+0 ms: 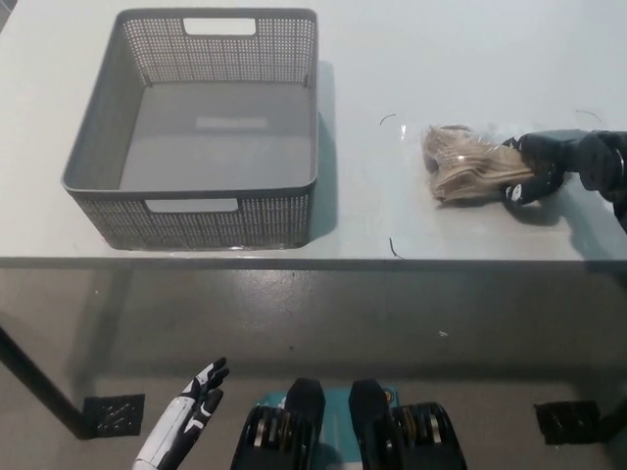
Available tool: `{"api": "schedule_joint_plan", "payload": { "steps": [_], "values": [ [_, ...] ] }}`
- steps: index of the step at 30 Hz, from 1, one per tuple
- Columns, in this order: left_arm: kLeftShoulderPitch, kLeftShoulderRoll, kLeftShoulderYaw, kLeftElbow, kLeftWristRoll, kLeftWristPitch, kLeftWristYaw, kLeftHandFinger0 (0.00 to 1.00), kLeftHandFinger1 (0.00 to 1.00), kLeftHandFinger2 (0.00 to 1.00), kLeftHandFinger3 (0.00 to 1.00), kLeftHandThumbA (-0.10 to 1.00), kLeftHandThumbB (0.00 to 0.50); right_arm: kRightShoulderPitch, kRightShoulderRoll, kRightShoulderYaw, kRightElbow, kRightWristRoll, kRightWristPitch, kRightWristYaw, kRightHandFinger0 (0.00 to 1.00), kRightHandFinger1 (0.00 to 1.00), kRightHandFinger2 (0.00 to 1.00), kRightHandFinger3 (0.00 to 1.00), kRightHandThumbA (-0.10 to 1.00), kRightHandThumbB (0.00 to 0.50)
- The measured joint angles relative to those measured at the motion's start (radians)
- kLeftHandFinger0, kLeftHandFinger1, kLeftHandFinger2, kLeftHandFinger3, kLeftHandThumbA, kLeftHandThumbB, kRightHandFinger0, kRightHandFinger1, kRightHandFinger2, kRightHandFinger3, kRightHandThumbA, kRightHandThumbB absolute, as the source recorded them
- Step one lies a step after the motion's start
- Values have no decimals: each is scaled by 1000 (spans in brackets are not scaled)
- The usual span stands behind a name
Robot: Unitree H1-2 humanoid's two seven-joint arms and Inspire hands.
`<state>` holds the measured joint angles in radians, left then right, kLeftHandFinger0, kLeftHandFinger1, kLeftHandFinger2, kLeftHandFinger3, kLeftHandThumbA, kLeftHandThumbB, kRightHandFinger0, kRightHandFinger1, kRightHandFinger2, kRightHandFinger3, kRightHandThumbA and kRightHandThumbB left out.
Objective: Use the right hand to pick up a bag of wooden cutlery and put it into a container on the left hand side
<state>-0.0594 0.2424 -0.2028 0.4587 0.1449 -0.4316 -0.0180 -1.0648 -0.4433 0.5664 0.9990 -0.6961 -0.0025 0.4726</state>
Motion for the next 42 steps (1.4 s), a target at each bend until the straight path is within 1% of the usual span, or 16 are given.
{"api": "schedule_joint_plan", "payload": {
  "steps": [1,2,3,4,5,8,10,12,15,20,25,26,28,35,38,42],
  "values": [
    [0,0,-1,0,0,0,0,1000,1000,1000,1000,1000,443,2,3,0,10,0,-6,-22,8,154,380,409,-99,178],
    [0,0,-3,0,0,1,0,1000,1000,1000,1000,1000,443,4,5,-1,17,0,-12,-48,0,252,610,525,-100,151],
    [0,0,-4,0,0,1,0,1000,1000,1000,1000,1000,443,4,8,-2,21,0,-17,-71,0,322,758,642,-100,127],
    [0,0,-4,0,1,1,0,1000,1000,1000,1000,1000,437,4,10,-4,28,1,-23,-99,7,424,874,778,-100,111],
    [0,0,-5,0,1,1,0,1000,1000,1000,1000,1000,433,4,12,-7,36,1,-29,-120,8,493,907,894,-100,105],
    [0,0,-6,0,1,1,0,1000,1000,1000,1000,1000,430,6,16,-11,64,3,-51,-190,0,490,913,962,-100,93],
    [0,0,-6,0,1,1,0,1000,1000,1000,1000,1000,430,8,22,-13,86,4,-69,-239,0,485,886,900,-100,97],
    [-1,0,-6,0,1,1,0,1000,1000,1000,1000,1000,431,11,28,-18,103,5,-83,-277,0,425,811,759,-100,69],
    [-2,0,-6,0,1,1,0,1000,1000,1000,1000,1000,426,16,34,-35,133,9,-111,-343,3,436,830,748,-100,92],
    [-5,0,-6,0,2,1,0,1000,1000,1000,1000,1000,429,31,45,-105,177,32,-177,-445,0,382,807,779,-100,134],
    [-12,2,-6,0,6,1,0,1000,1000,1000,1000,1000,431,41,69,-218,199,76,-231,-517,0,311,754,785,-100,124],
    [-13,3,-6,0,7,0,0,1000,1000,1000,1000,1000,431,40,76,-248,199,92,-242,-529,0,319,756,807,-100,110],
    [-18,7,-6,0,9,0,0,1000,1000,1000,1000,1000,424,37,91,-313,194,125,-261,-549,0,341,762,789,-100,141],
    [-25,19,-7,1,17,0,0,1000,1000,1000,1000,1000,424,-9,145,-448,127,220,-277,-564,0,403,794,810,-100,154],
    [-25,20,-7,1,17,0,0,1000,1000,1000,1000,1000,426,-19,170,-460,83,239,-277,-564,0,287,682,785,-100,145],
    [-25,20,-7,2,17,-1,0,1000,1000,1000,1000,1000,429,-31,213,-469,41,259,-276,-561,0,275,731,766,-100,137]
  ]
}}
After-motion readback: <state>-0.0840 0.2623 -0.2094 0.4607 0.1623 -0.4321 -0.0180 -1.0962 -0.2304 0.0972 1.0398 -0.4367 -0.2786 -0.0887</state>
